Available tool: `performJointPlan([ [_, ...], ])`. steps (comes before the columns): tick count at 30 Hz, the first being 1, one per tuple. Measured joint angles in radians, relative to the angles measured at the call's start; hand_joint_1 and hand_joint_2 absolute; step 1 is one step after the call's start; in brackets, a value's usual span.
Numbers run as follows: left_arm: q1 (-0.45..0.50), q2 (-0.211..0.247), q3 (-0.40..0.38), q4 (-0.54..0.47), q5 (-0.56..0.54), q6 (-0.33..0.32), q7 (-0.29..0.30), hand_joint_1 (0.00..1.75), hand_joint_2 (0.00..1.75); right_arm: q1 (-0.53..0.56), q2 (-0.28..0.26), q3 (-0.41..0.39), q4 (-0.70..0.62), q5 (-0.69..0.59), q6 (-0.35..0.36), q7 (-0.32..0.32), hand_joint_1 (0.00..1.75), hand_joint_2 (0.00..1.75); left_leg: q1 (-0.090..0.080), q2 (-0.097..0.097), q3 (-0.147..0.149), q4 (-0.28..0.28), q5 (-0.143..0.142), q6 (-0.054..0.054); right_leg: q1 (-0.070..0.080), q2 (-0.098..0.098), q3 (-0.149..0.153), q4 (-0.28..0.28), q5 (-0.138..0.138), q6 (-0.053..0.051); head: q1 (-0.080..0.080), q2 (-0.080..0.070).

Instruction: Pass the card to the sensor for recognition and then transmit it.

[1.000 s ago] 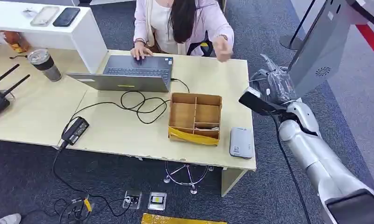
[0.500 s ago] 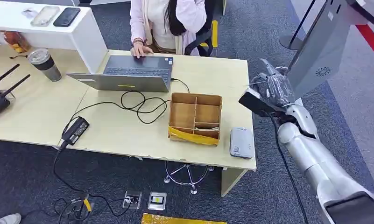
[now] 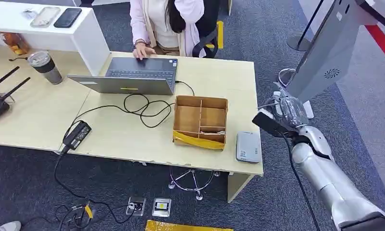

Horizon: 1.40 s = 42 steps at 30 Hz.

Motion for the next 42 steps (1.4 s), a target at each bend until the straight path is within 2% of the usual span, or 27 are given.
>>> performJointPlan([
  [9,0.0,-0.009,0.009,0.002,-0.011,0.014,0.002,0.0,0.0,0.036,0.015,0.003,0.011,0.012,0.0,-0.018,1.75,1.75,0.0,0.0,0.0,0.0,0.0,0.0,0.0,0.0,0.0,0.0,0.0,0.0,0.0,0.0],
  [14,0.0,-0.013,0.012,0.002,0.0,0.016,0.011,0.0,0.0,0.056,0.033,0.006,0.026,0.006,0.027,-0.038,1.75,1.75,0.0,0.0,0.0,0.0,0.0,0.0,0.0,0.0,0.0,0.0,0.0,0.0,0.0,0.0],
  [21,0.0,-0.017,0.02,0.002,0.022,0.023,0.011,0.0,0.0,0.08,0.043,0.008,0.053,-0.049,0.045,-0.026,1.75,1.75,0.0,0.0,0.0,0.0,0.0,0.0,0.0,0.0,0.0,0.0,0.0,0.0,0.0,0.0],
  [33,0.002,-0.033,0.042,0.002,0.046,0.082,0.042,0.0,0.0,0.102,0.012,0.006,0.086,-0.098,0.052,-0.027,1.75,1.75,0.0,0.0,0.0,0.0,0.0,0.0,0.0,0.0,0.0,0.0,0.0,0.0,0.0,0.0],
  [42,0.003,-0.041,0.043,0.002,0.051,0.088,0.053,0.0,0.0,0.114,-0.02,0.001,0.117,-0.131,0.038,-0.028,1.75,1.75,0.0,0.0,0.0,0.0,0.0,0.0,0.0,0.0,0.0,0.0,0.0,0.0,0.0,0.0],
])
